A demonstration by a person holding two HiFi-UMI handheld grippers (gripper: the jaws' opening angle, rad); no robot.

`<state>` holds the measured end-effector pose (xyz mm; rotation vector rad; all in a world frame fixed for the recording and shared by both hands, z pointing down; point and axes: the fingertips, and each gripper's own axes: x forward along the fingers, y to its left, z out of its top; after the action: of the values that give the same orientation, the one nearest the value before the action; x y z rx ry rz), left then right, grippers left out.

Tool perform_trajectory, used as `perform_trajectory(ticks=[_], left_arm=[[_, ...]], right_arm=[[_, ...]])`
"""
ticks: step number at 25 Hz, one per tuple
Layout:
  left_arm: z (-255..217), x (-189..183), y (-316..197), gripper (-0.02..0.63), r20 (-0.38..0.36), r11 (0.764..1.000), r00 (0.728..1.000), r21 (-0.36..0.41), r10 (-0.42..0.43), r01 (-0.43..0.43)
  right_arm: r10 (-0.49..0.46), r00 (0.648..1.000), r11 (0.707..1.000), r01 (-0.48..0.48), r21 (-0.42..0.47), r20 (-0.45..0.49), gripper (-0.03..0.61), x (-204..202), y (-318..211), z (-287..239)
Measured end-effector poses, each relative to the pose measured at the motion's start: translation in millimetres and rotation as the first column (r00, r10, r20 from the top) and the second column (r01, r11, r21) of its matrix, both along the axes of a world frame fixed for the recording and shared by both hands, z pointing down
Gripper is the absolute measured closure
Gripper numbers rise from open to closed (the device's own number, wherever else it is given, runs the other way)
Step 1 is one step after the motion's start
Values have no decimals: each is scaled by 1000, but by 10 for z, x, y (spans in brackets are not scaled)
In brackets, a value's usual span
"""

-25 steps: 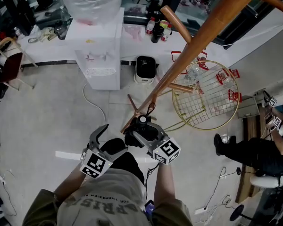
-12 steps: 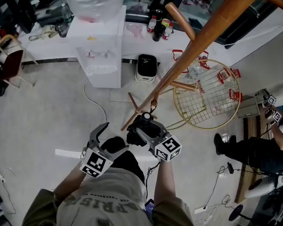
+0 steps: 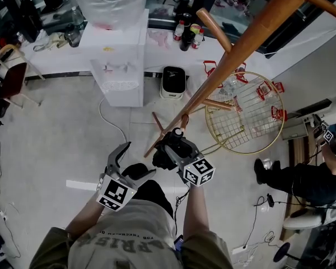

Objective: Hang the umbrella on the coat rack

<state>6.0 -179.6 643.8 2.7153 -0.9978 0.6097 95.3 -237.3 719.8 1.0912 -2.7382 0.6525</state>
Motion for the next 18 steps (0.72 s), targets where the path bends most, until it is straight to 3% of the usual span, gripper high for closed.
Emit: perform_trajectory(ticks=[10,18], left_arm=[[-4,49,-168,141,-33,1000,999,8,-15,15],[-2,103,-267,141,-40,1000,999,11,-21,21]], right_arm=[[130,986,991,-132,-8,-107,394,68,-321,442],[239,944,971,-235,45,-228,387,197,-571,634]])
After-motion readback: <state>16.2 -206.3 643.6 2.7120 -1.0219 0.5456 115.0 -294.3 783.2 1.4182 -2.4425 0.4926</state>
